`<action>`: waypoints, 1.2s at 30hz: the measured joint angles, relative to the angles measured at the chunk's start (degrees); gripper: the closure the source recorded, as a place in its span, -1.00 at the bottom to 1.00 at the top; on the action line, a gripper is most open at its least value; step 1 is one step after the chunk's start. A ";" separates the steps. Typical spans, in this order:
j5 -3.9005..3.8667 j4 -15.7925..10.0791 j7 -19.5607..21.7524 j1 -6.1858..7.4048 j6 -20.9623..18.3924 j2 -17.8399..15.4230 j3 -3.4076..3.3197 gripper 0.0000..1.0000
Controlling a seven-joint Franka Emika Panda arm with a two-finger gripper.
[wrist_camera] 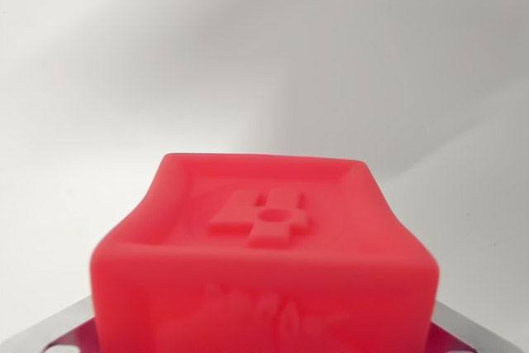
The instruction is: Destack cube
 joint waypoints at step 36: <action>0.00 1.95 0.11 -0.02 6.01 8.11 0.00 -1.00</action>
